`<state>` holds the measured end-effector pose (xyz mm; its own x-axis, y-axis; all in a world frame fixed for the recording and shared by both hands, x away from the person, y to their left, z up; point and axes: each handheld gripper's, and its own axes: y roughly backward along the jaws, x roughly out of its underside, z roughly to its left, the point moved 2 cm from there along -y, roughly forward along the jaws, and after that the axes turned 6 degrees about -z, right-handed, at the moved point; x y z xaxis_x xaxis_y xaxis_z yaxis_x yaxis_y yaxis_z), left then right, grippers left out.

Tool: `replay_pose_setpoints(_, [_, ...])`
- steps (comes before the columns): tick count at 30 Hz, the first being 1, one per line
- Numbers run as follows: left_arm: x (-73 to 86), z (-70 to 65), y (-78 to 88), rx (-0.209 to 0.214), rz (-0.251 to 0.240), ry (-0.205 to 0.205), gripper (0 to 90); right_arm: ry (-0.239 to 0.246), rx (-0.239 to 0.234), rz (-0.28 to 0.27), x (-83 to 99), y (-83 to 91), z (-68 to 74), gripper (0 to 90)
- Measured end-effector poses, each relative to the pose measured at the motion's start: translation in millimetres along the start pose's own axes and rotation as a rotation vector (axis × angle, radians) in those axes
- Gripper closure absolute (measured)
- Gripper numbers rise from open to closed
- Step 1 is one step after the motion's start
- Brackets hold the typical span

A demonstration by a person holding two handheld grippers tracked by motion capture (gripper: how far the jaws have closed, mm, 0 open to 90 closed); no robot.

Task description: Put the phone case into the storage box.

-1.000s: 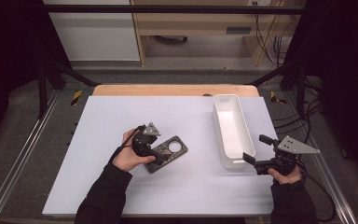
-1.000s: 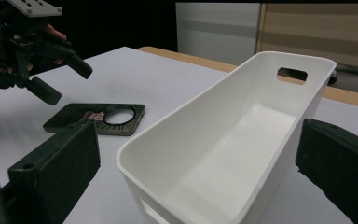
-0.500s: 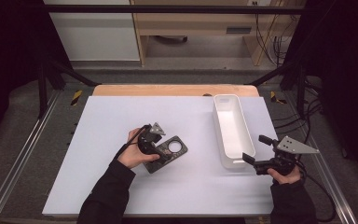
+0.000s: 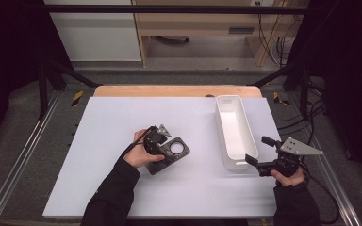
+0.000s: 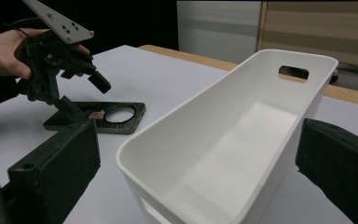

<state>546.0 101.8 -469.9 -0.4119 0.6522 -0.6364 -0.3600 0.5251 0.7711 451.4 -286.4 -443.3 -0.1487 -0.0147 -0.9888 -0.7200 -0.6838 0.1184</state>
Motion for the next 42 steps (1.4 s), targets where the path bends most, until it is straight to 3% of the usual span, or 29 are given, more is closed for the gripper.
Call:
replay_pose_setpoints(16, [7.8, 0.2, -13.6, 0.004, 0.034, 0.007, 7.8, 0.001, 0.0, 0.003, 0.2, -0.4, -0.1, 0.4])
replay_pose_setpoints(42, [7.8, -2.5, -17.9, -0.023, 0.059, -0.024, 11.9, 0.0, -0.002, 0.001, -0.1, -0.6, 0.4, 0.4])
